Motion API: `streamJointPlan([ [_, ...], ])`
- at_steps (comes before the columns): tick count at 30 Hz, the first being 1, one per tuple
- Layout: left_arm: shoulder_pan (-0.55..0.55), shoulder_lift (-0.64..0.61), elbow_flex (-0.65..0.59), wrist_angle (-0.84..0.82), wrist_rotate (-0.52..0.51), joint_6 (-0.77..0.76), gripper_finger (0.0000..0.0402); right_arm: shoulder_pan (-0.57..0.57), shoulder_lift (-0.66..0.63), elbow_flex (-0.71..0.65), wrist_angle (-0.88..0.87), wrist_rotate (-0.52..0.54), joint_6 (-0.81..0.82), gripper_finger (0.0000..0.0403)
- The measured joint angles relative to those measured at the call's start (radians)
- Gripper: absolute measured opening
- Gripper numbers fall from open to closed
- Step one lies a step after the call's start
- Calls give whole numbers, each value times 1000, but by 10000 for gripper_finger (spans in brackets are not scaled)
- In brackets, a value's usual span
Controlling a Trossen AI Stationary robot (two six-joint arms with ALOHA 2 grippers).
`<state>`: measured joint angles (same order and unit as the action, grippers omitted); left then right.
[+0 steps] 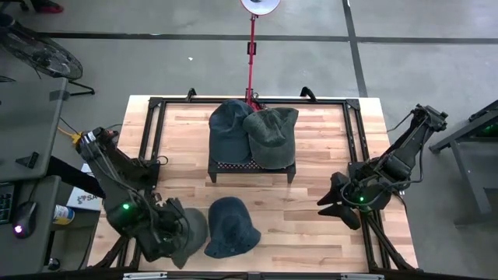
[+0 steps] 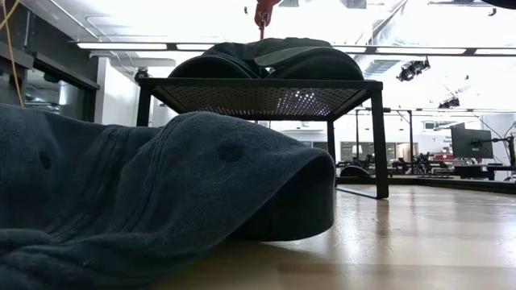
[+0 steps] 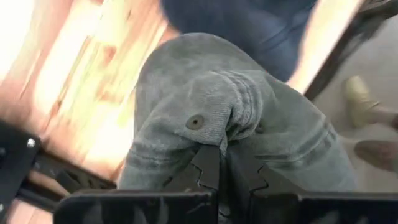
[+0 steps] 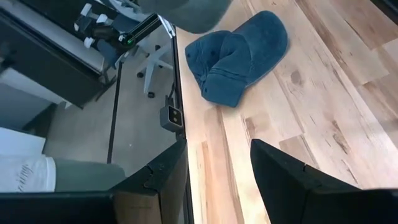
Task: Pick & Place hat
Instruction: Stack the gray cap on top of the gray cap on the shelf
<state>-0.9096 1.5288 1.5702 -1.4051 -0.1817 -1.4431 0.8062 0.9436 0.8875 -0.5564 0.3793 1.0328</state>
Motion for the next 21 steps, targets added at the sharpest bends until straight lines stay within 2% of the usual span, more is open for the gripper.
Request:
streamJointPlan([
  [6,0,0,152,-1,-136,97,0,0,0,0,0,10,-44,169],
  [13,6,0,227,69,-266,285,0,0,0,0,10,24,-93,169],
  [17,49,-1,231,204,-278,489,0,0,0,0,44,10,-127,169],
  [21,120,1,231,347,-243,707,0,0,0,0,97,2,-171,169],
])
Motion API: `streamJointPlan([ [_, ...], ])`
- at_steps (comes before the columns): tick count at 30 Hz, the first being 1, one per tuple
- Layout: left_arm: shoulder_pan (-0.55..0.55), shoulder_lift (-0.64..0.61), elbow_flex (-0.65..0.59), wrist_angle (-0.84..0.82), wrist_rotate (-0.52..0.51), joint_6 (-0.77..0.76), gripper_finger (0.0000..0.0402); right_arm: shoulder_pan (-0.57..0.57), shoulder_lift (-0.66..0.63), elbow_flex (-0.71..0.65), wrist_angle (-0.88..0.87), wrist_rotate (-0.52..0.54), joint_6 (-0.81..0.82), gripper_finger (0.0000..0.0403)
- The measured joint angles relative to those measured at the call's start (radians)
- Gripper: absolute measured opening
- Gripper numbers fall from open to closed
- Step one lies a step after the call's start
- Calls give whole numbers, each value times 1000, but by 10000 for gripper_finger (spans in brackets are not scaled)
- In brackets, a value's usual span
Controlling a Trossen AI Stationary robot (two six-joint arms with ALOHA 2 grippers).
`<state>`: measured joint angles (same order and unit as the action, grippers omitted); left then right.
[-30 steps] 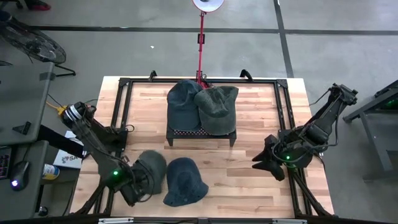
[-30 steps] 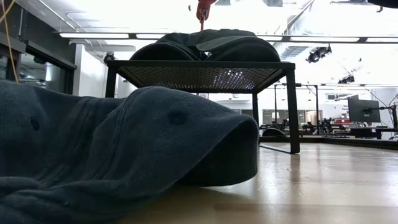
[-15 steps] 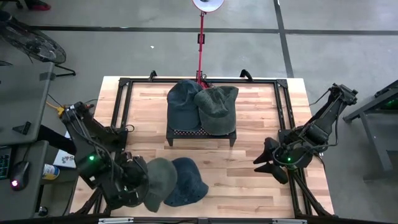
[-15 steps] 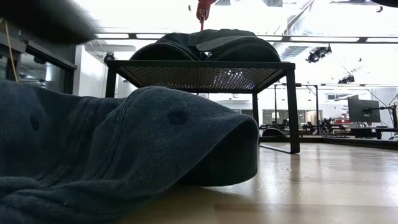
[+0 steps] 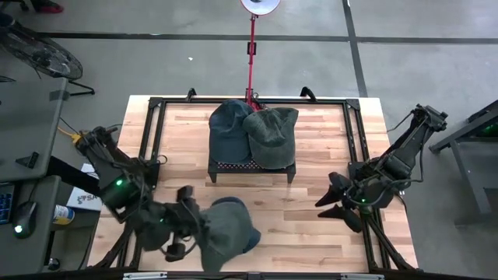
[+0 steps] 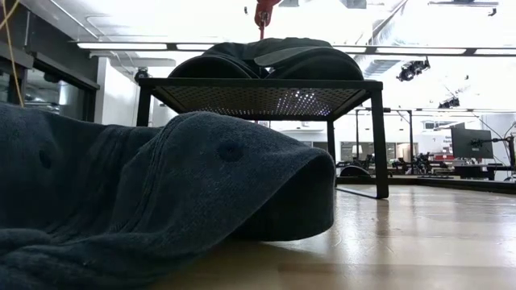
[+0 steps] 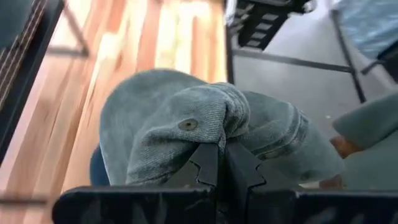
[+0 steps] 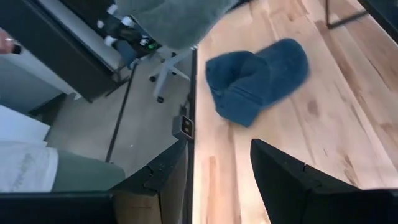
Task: Pick & Place hat
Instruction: Stack the gray cap on top of the gray cap on the shelf
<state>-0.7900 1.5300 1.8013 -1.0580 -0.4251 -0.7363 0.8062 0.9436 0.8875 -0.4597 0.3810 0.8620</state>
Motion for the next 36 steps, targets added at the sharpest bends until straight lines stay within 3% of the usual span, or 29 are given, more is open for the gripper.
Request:
streamJointPlan([
  [5,116,20,0,153,92,221,0,0,0,0,84,-10,-80,169],
  [10,220,60,1,303,252,393,0,-8,0,0,183,13,-165,169],
  [20,326,142,0,551,447,544,0,-60,0,0,346,35,-341,169],
  [24,328,163,0,639,457,585,0,-88,0,0,352,27,-233,169],
  [28,325,172,0,703,443,627,0,-119,0,0,333,-50,-99,169],
  [36,304,168,0,713,242,738,0,-152,0,0,288,-174,132,169],
])
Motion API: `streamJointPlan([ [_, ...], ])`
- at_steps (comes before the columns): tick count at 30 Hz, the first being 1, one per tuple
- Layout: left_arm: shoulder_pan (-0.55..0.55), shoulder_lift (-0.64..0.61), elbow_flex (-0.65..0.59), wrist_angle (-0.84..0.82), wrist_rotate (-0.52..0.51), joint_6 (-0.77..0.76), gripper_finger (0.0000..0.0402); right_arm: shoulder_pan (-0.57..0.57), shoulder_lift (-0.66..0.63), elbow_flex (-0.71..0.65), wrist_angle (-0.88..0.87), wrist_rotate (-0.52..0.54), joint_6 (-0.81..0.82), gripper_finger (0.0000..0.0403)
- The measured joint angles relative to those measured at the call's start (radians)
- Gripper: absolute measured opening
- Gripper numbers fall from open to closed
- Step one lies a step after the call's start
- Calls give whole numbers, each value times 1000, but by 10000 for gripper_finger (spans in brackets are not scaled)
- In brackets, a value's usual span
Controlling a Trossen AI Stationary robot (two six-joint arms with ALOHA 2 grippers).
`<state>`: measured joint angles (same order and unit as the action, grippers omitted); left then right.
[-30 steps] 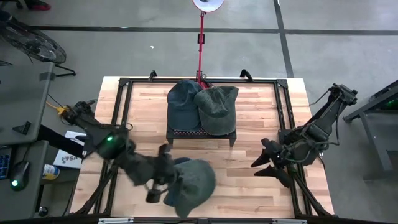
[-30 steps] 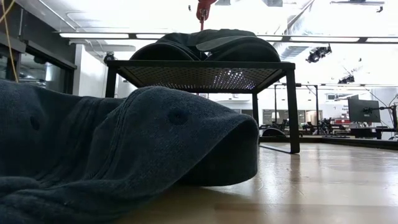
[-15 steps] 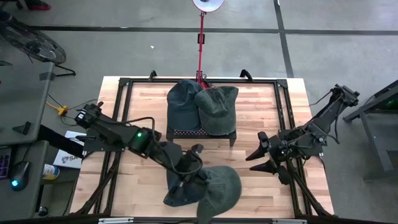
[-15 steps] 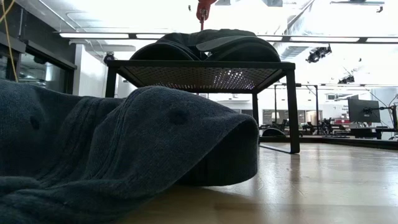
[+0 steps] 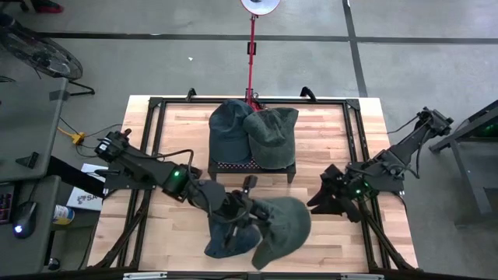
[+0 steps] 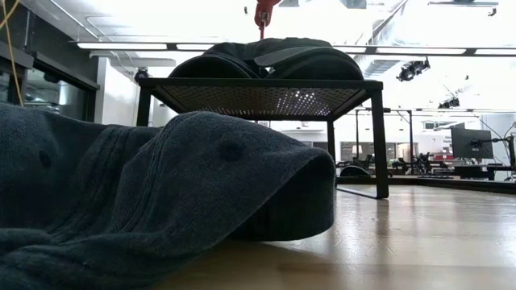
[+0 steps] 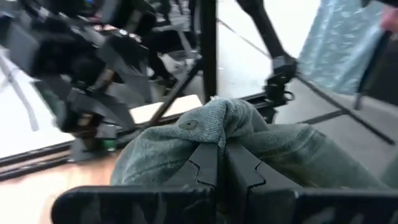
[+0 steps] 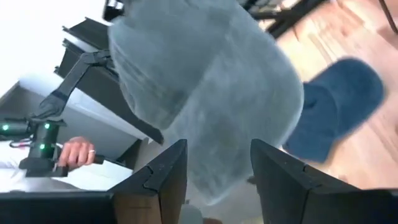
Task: Pick & Place hat
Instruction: Stack the gray cap on top of the gray cap on the shelf
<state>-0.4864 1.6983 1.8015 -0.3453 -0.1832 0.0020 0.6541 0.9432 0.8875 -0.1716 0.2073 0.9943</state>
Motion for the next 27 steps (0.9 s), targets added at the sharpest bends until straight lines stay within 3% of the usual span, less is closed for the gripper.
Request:
streamJointPlan([
  [6,-13,-1,11,-3,-145,69,0,0,0,0,-102,12,134,169],
  [11,-27,-1,63,-32,-205,110,0,0,0,0,-162,44,200,169],
  [20,-25,-1,104,-78,-232,151,0,1,0,0,-66,99,123,169],
  [27,-25,-1,104,-93,-279,151,0,1,0,0,-37,47,102,169],
])
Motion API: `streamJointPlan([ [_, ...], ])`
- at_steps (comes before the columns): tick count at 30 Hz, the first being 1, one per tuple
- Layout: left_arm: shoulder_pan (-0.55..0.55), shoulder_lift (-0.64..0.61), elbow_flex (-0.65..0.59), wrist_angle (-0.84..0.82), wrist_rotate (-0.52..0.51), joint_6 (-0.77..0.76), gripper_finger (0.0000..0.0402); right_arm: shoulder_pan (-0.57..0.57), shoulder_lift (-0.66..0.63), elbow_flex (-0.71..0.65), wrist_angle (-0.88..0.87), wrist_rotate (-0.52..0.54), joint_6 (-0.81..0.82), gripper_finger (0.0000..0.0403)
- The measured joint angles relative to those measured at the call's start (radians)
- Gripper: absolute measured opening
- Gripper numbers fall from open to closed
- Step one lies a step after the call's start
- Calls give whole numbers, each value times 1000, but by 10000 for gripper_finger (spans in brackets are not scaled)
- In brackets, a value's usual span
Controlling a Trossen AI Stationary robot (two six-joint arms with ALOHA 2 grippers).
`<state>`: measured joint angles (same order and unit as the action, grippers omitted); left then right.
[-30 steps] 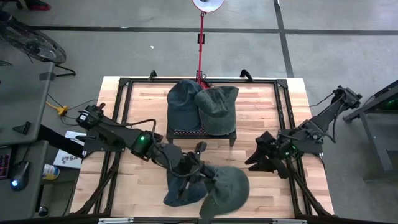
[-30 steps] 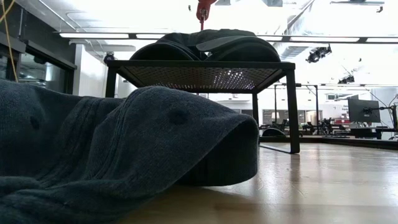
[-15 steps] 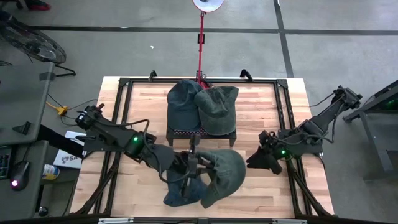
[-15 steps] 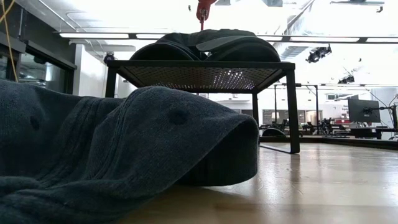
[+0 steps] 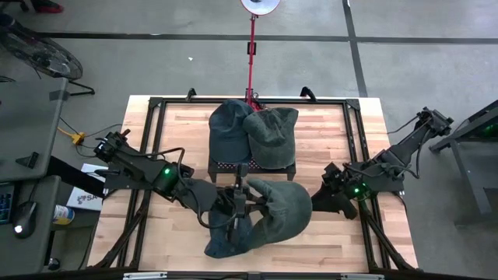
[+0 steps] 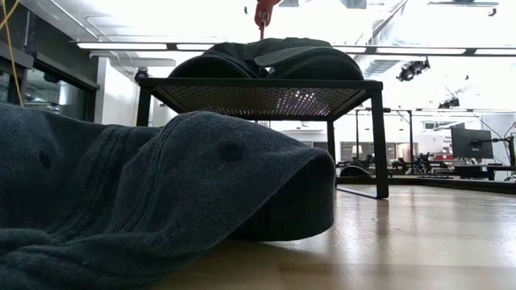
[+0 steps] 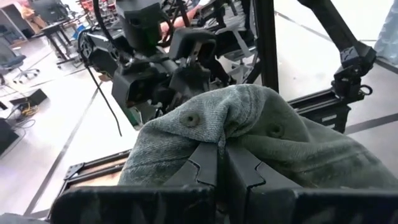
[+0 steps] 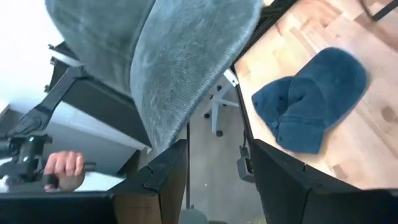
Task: Pick & Place hat
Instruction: Stack the gray cap on top of the gray cap on the shelf
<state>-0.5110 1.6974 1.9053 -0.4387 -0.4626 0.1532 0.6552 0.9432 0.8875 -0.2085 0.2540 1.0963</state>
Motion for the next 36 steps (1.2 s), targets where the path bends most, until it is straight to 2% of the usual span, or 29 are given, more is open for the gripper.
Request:
streamJointPlan([
  [14,-9,0,0,-51,8,-52,0,0,0,0,2,-116,-58,169],
  [20,-20,-2,0,-55,0,-53,0,3,0,0,-14,-261,-110,169],
  [24,-23,-6,7,-58,3,-57,0,9,0,0,-13,-249,-161,170],
  [27,-20,-6,7,-55,2,-57,0,9,0,0,-10,-185,-198,178],
  [31,-20,-6,7,-51,-2,-56,0,1,2,0,-7,-104,-226,209],
  [36,-20,-6,7,-50,-6,-56,0,-24,29,0,8,-113,-218,250],
])
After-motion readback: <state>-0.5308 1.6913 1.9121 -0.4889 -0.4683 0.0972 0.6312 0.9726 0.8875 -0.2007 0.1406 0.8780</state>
